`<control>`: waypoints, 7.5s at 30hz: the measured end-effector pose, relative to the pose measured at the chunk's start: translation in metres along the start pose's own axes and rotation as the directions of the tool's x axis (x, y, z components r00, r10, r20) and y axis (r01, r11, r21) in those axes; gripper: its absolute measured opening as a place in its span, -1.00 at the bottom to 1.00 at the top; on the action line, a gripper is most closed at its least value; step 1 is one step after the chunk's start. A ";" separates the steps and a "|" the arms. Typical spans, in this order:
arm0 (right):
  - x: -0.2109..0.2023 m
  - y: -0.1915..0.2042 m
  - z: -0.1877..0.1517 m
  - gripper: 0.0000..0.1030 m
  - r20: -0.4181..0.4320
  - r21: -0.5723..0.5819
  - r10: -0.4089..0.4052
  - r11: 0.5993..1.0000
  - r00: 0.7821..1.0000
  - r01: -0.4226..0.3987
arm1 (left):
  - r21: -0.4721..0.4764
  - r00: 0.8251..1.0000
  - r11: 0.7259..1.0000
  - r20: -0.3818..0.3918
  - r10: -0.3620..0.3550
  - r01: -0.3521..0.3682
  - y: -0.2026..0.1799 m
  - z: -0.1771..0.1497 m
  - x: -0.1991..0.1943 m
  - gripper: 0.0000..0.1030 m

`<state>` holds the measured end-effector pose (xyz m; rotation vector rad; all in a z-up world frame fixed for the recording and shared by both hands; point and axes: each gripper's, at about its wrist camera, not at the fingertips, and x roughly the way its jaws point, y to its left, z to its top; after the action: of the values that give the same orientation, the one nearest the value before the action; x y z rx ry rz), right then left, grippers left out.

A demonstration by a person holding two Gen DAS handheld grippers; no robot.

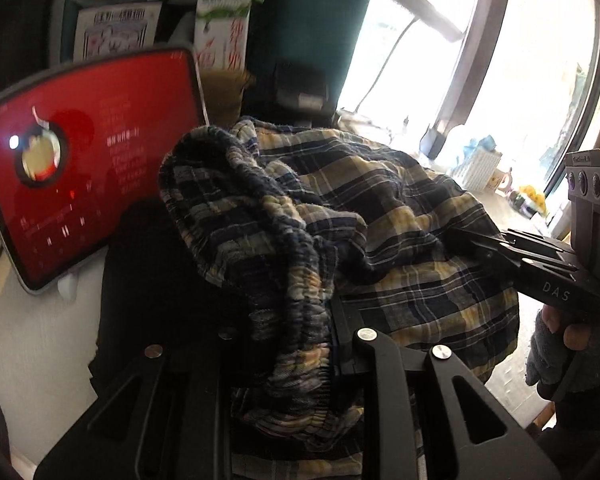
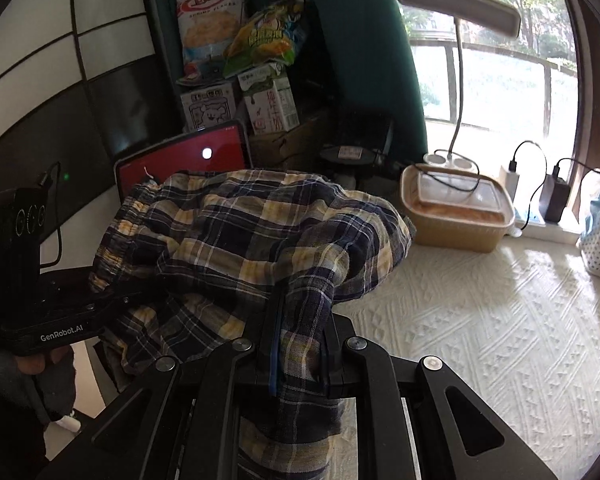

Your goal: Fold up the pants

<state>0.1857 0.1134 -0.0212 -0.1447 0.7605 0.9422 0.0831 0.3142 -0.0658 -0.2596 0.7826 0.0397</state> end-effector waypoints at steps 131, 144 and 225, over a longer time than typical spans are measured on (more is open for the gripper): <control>-0.265 -0.060 -0.172 0.85 0.156 0.166 -0.411 0.907 0.898 0.387 | 0.214 0.950 0.973 0.311 0.014 -0.085 -0.216 -0.096 -0.118 0.98; -0.298 -0.049 -0.169 0.87 0.239 0.175 -0.444 0.894 0.864 0.412 | 0.212 0.946 0.976 0.323 -0.027 -0.045 -0.224 -0.096 -0.140 0.98; -0.286 -0.047 -0.171 0.88 0.206 0.162 -0.462 0.885 0.863 0.436 | 0.140 0.949 0.989 0.316 0.003 -0.050 -0.204 -0.096 -0.136 0.98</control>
<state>0.0315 -0.1815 0.0282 -0.1033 0.5185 0.4570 -0.0535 0.1017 0.0083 -0.0984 0.4675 0.0472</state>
